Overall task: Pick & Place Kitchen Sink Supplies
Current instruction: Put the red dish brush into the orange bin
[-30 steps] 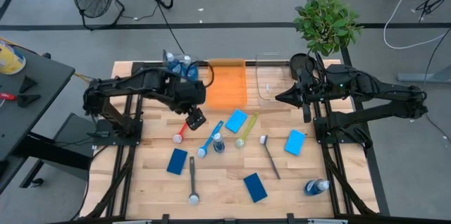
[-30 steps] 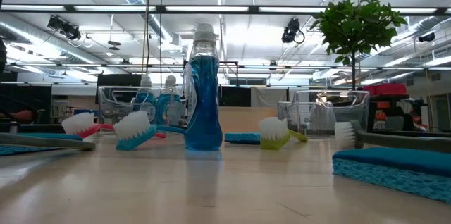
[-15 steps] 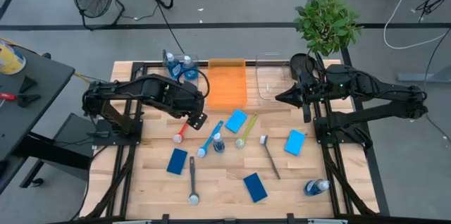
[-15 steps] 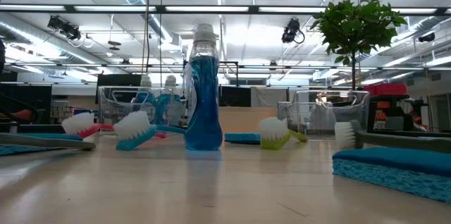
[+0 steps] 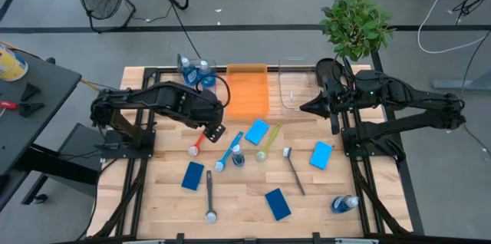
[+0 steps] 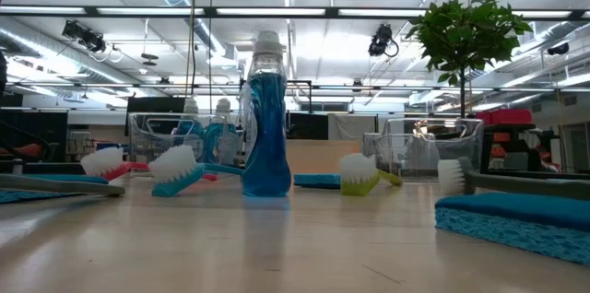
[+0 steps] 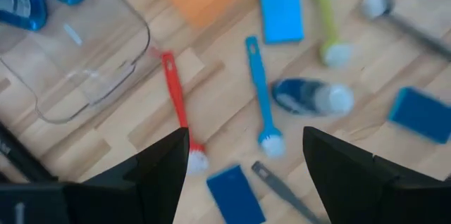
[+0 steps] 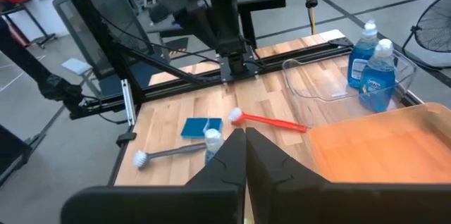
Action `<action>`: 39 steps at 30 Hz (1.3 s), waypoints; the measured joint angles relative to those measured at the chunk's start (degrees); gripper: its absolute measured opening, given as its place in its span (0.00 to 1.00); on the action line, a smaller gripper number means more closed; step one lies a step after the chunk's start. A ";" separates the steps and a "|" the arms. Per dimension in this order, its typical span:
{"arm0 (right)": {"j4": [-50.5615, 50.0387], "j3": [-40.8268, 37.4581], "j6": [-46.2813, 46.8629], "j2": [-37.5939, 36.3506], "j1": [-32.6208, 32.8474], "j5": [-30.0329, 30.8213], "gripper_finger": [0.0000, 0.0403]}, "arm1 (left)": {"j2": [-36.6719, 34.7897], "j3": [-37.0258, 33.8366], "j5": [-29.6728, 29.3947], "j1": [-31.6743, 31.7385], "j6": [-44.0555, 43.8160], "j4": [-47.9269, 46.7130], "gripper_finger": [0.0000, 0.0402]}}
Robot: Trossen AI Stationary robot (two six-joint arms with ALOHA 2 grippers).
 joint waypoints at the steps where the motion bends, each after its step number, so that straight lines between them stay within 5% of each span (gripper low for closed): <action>1: 0.00 0.00 0.00 0.00 0.01 0.00 0.02 | 0.09 -1.18 0.67 0.03 0.00 0.03 0.70; 18: 0.02 0.00 0.00 0.00 0.01 0.02 0.02 | 0.01 -23.56 4.16 0.04 -4.58 0.16 0.63; 39: 0.00 0.00 0.01 0.02 0.00 0.22 0.02 | 0.01 -42.56 4.02 0.02 -8.00 16.38 0.63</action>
